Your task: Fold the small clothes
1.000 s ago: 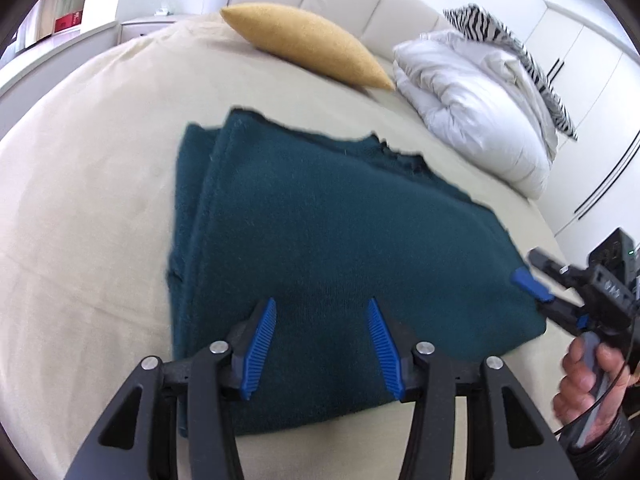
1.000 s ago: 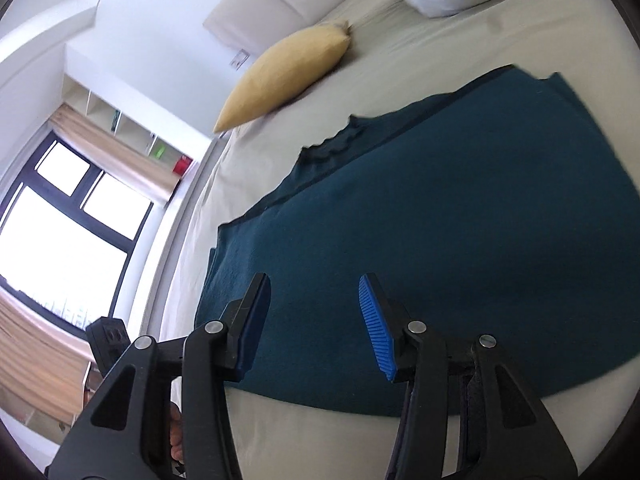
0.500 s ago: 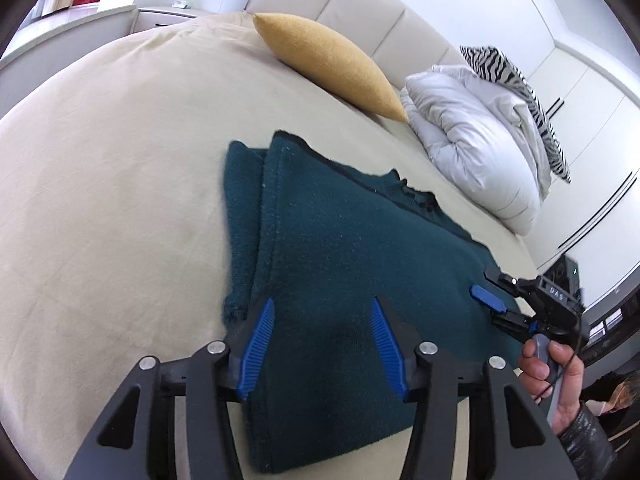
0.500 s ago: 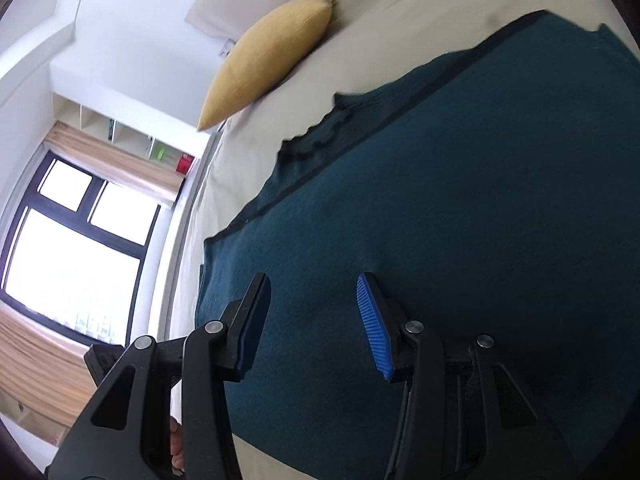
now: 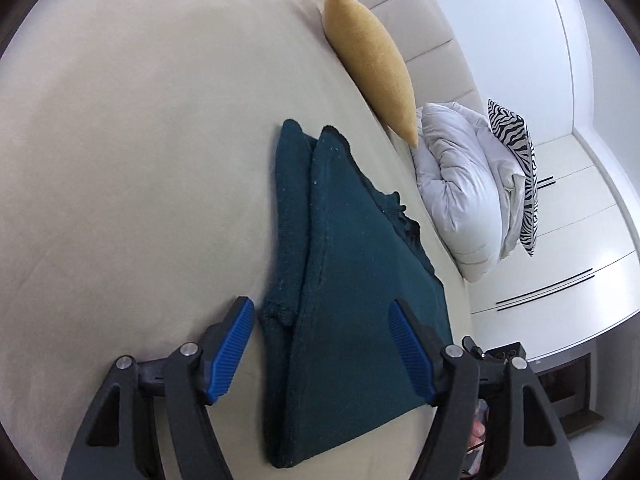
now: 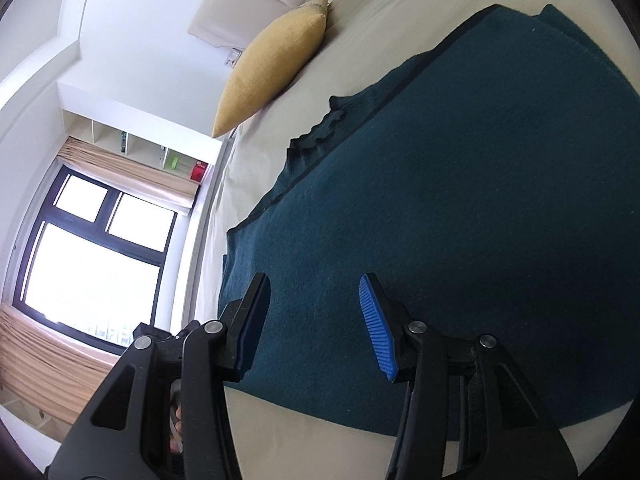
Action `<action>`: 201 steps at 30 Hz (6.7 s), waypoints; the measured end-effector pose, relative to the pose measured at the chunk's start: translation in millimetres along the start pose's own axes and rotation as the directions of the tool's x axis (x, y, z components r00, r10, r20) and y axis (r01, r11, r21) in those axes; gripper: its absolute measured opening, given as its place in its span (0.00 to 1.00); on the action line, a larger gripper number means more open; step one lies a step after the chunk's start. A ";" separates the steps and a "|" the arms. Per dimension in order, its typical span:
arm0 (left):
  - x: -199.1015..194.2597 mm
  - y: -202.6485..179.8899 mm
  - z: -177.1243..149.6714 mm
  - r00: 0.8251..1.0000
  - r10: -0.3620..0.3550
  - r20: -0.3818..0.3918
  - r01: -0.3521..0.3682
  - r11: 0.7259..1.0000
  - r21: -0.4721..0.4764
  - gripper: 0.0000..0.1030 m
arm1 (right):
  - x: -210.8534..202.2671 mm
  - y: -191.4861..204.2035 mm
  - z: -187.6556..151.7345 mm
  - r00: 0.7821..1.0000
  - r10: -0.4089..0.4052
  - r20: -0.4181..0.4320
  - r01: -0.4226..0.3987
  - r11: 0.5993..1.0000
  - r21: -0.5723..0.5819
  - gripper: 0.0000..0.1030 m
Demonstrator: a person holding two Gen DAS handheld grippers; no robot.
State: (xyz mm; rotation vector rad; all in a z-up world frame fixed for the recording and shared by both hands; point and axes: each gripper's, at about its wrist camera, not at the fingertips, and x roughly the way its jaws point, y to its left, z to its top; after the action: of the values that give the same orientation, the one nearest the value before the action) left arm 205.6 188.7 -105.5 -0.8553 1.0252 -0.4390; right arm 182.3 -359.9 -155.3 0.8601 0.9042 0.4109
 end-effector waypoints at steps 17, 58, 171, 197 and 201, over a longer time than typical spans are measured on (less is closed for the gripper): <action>12.8 8.4 -2.0 0.994 -0.059 -0.096 0.057 0.998 -0.024 0.21 | 52.3 56.2 -8.1 0.983 0.043 -0.176 -0.062 0.992 -0.108 0.45; 201.1 -221.2 -104.3 0.961 0.072 -0.267 0.030 0.933 0.360 0.22 | -35.6 -92.4 66.7 0.975 0.214 -0.051 -0.194 0.946 0.261 0.51; 239.7 -250.4 -94.1 0.969 0.188 -0.159 -0.065 0.819 0.570 0.45 | -150.8 -106.9 -22.9 0.983 -0.162 -0.085 0.166 0.986 0.034 0.01; 262.7 -233.6 -87.7 0.948 0.242 -0.208 -0.086 0.822 0.562 0.34 | -61.1 -42.7 86.0 0.976 -0.204 -0.081 0.201 0.979 -0.039 0.05; 263.7 -230.0 -84.8 0.949 0.228 -0.219 -0.076 0.837 0.541 0.30 | -74.2 -78.2 93.1 0.993 -0.112 -0.020 0.114 0.991 0.073 0.00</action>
State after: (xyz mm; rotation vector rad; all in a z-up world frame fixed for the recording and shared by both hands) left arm 270.5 -165.2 -92.3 -0.2124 1.1422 -0.6774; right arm 213.3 -498.7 -148.9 0.8700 0.9826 0.2873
